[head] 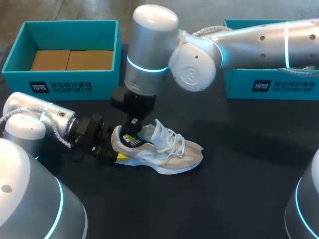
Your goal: Take the shoe out of the shoebox, open the shoe tongue, remove and reinsert the insole, then place the shoe into the shoebox
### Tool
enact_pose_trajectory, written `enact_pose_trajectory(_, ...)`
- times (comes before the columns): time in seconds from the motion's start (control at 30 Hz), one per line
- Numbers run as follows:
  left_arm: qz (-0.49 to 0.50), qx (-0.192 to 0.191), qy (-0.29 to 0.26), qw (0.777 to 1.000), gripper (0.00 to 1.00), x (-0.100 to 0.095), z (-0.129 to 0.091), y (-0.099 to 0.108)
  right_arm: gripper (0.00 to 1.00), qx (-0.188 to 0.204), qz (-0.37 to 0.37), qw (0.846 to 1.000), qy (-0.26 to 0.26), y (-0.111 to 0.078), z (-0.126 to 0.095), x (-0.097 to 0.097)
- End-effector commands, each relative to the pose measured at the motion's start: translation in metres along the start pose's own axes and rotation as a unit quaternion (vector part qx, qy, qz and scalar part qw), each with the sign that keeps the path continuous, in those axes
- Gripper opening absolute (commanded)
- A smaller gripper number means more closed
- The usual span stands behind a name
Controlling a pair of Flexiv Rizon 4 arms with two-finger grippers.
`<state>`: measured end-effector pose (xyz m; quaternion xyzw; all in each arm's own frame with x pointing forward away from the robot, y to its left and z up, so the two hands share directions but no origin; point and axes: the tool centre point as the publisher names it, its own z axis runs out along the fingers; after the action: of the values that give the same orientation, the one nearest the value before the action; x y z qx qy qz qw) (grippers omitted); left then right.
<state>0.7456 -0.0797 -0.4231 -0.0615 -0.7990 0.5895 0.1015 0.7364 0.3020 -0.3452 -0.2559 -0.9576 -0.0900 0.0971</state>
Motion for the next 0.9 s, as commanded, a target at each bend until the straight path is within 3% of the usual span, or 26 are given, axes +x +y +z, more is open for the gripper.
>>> enact_pose_trajectory(0.03,0.000,-0.001,-0.001,1.000,0.00,-0.001,0.001,0.002,0.00,-0.011,-0.004,1.000,-0.002,-0.004,-0.003,0.001)
enact_pose_trajectory(0.5,0.000,-0.001,-0.001,1.000,0.00,-0.001,0.001,0.002,0.00,-0.096,-0.040,0.994,-0.034,0.000,-0.030,0.003)
enact_pose_trajectory(0.9,0.000,-0.001,-0.001,1.000,0.00,-0.001,0.001,0.002,0.00,-0.233,-0.091,0.965,-0.081,0.007,-0.069,0.007)
